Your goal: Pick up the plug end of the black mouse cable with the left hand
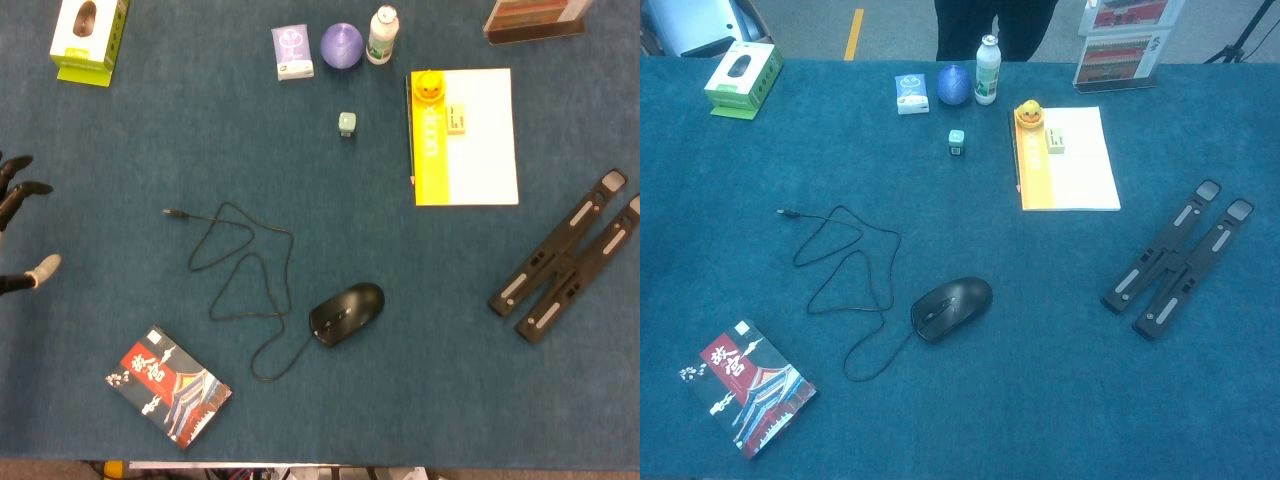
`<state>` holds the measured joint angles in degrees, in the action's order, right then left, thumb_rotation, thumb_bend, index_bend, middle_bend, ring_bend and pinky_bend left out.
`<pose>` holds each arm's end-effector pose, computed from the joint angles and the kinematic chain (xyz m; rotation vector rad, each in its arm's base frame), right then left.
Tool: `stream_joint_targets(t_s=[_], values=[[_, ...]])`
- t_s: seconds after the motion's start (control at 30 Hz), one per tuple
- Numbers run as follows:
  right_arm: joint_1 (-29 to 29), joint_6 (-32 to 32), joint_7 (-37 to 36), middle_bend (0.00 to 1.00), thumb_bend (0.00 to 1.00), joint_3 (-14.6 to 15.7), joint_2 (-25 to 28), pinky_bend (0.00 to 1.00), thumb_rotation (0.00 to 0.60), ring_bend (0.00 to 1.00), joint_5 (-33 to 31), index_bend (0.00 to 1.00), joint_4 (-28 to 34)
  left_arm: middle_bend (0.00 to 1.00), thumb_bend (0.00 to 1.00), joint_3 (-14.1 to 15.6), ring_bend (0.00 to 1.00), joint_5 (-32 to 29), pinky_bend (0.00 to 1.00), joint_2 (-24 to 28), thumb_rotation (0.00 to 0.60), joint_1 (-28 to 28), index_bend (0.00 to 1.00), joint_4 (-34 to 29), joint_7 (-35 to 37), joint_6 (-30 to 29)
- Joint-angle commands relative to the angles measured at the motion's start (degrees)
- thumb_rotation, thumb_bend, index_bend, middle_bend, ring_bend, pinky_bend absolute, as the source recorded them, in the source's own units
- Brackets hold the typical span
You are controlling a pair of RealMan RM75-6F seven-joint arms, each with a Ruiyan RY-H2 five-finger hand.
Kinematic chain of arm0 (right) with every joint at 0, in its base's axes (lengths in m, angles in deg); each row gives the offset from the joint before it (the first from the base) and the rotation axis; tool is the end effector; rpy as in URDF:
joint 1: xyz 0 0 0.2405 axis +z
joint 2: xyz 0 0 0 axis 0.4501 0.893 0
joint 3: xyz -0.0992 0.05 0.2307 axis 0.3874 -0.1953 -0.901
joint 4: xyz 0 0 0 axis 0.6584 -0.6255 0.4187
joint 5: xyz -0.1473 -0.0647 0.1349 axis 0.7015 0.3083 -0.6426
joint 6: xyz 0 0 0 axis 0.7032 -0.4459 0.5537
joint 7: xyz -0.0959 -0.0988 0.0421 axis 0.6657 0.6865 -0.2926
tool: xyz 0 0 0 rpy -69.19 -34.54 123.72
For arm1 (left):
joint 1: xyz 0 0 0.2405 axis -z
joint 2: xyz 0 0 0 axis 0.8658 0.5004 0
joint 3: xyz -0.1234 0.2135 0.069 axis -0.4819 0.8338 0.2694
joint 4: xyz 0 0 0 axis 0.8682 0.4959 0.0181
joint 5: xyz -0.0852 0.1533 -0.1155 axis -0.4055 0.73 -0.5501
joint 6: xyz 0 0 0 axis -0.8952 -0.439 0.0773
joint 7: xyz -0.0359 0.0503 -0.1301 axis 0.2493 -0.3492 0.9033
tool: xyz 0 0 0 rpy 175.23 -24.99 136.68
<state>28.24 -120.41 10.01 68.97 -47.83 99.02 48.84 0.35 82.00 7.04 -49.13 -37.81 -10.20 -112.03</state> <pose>-0.3175 -0.1722 0.1353 1.1854 -0.9829 1.1051 -0.3073 0.2064 0.1322 -1.4945 -1.0185 -1.0245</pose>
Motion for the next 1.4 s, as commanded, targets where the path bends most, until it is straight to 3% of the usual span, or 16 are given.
stream_joint_targets(t_s=[0.03,0.9,1.03,1.4], values=[[0.67,1.05,-1.05,0.15,0.08,-0.05,-0.45,0.29,0.600,0.19,0.13,0.19,-0.99,0.13,0.17,0.24,0.01,-0.34,0.19,0.19,0.600,-0.40,0.27,-0.55,-0.45,-0.13],[1.03,0.01,0.32,0.15,0.08,-0.36,0.32,0.29,0.600,0.19,1.10,0.19,-0.15,0.12,0.17,0.61,0.01,2.22,0.19,-1.20,0.600,1.91,0.27,-0.34,1.29,2.22],[1.67,-0.33,0.85,0.15,0.08,-1.15,1.92,0.29,0.600,0.19,1.80,0.19,1.10,0.10,0.17,1.31,0.01,3.77,0.19,-0.76,0.600,4.15,0.26,-0.33,6.46,5.28],[4.38,2.06,-0.18,0.17,0.08,-3.91,7.99,0.29,0.600,0.19,0.95,0.20,5.17,0.04,0.17,0.06,0.00,4.38,0.17,-4.47,0.600,8.86,0.26,2.81,9.79,9.11]])
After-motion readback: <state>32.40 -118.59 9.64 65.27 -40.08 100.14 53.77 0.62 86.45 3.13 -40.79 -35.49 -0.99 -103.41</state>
